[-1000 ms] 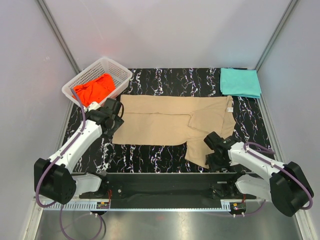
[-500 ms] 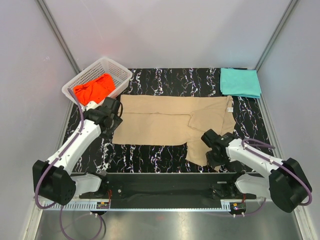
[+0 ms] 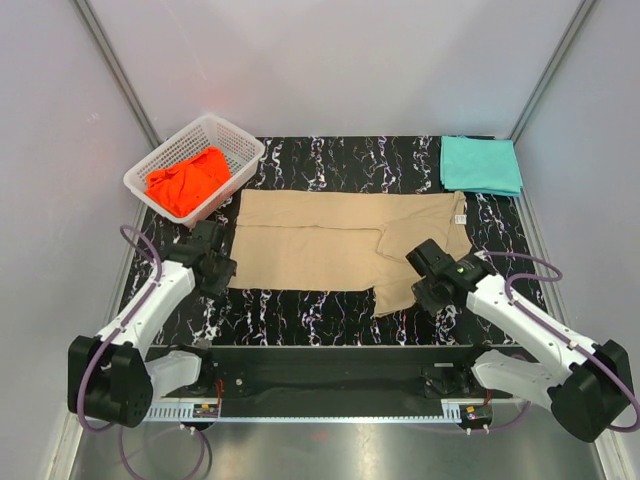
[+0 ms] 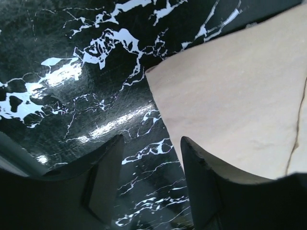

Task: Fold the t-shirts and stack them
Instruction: Fold the tshirt

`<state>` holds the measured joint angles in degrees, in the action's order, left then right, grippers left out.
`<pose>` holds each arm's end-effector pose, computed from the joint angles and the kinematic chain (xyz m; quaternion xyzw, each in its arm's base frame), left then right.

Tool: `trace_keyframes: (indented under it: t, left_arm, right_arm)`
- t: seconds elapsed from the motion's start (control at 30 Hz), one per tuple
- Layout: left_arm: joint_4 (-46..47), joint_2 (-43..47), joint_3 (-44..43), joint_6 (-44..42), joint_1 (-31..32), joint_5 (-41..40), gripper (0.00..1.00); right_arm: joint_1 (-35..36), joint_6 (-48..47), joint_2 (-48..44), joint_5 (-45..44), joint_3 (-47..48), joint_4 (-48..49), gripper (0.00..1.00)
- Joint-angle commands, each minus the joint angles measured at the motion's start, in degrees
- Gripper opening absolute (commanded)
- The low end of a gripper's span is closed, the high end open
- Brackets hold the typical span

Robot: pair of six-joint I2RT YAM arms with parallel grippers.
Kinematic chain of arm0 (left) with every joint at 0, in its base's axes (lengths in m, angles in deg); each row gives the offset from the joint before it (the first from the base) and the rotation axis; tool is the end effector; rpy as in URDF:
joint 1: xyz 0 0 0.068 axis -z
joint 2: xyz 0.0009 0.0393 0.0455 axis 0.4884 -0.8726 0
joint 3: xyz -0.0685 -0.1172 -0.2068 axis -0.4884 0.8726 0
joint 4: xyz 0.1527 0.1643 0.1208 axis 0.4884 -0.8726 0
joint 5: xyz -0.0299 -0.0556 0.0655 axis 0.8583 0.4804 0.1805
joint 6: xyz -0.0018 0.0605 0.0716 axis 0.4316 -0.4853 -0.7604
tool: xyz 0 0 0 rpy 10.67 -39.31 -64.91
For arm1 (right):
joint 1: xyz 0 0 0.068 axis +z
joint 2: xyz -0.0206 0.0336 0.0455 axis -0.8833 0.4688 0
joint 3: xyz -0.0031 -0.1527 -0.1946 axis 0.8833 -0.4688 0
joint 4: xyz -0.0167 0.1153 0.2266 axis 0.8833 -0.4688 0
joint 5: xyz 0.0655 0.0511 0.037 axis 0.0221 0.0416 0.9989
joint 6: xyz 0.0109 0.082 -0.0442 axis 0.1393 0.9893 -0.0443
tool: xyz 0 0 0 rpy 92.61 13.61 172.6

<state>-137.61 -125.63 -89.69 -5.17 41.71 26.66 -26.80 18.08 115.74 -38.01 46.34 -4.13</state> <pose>0.2084 -0.0271 0.1518 -0.5699 0.8013 -0.0317 0.1794 0.1670 0.0858 0.1626 0.4940 0.8471 0.0393 0.1919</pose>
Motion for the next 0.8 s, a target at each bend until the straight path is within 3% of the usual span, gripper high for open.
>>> trace_keyframes:
  t: [0.0, 0.27, 0.53, 0.77]
  left_arm:
    - [4.64, 1.14, 1.81, 6.02, -1.57, 1.28, 0.55]
    - [4.92, -11.51, -0.47, 7.69, -3.77, 1.28, 0.51]
    - [10.35, -12.84, 4.01, 10.16, -3.77, -0.12, 0.49]
    - [12.48, -16.79, 2.96, 9.01, -3.68, -0.56, 0.43]
  right_arm:
    - [0.53, -4.93, -1.07, -3.8, 1.48, 1.25, 0.0]
    - [0.53, -11.61, -4.41, -7.93, 2.71, 1.86, 0.0]
    - [0.44, -15.93, -8.02, -6.08, -1.42, 5.91, 0.0]
    - [0.44, -18.91, -10.21, -7.75, -2.66, 6.62, 0.0]
